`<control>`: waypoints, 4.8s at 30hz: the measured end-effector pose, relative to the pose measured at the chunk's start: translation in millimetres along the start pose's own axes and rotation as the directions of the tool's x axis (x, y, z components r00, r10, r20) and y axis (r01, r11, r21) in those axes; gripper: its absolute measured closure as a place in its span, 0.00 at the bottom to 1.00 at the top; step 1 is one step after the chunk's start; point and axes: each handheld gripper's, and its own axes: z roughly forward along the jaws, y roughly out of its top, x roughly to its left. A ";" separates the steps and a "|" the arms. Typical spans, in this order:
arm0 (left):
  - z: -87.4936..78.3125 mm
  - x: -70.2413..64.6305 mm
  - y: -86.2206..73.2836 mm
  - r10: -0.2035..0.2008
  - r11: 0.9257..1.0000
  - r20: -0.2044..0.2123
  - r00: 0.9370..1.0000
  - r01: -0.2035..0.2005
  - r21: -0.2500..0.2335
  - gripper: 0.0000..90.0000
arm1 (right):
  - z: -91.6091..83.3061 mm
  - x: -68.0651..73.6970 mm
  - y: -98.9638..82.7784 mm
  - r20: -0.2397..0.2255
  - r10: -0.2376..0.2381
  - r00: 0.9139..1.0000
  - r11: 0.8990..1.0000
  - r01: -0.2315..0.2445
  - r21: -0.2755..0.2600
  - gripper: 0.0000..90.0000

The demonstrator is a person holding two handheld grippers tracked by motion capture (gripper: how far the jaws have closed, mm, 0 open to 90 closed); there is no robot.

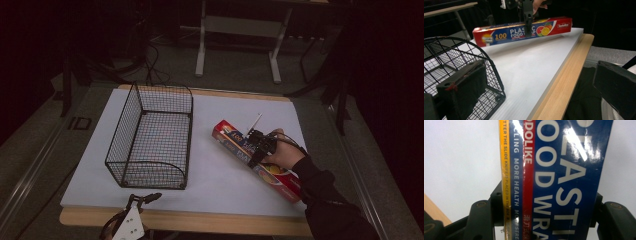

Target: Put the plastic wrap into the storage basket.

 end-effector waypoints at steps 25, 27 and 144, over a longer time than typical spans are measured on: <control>0.1 0.7 0.0 -0.006 1.000 -0.005 1.000 0.006 -0.003 0.00 | -50.6 31.1 34.7 0.067 0.134 0.989 0.975 -0.119 -0.190 0.44; 0.1 0.7 0.0 -0.006 1.000 -0.005 1.000 0.006 -0.002 0.00 | -57.7 33.9 39.2 0.066 0.150 0.986 0.968 -0.133 -0.211 0.44; -5.0 0.3 -0.4 -0.006 1.000 0.010 1.000 0.006 -0.018 0.00 | 28.4 163.5 246.6 -0.028 0.249 0.968 0.885 -0.239 -0.398 0.40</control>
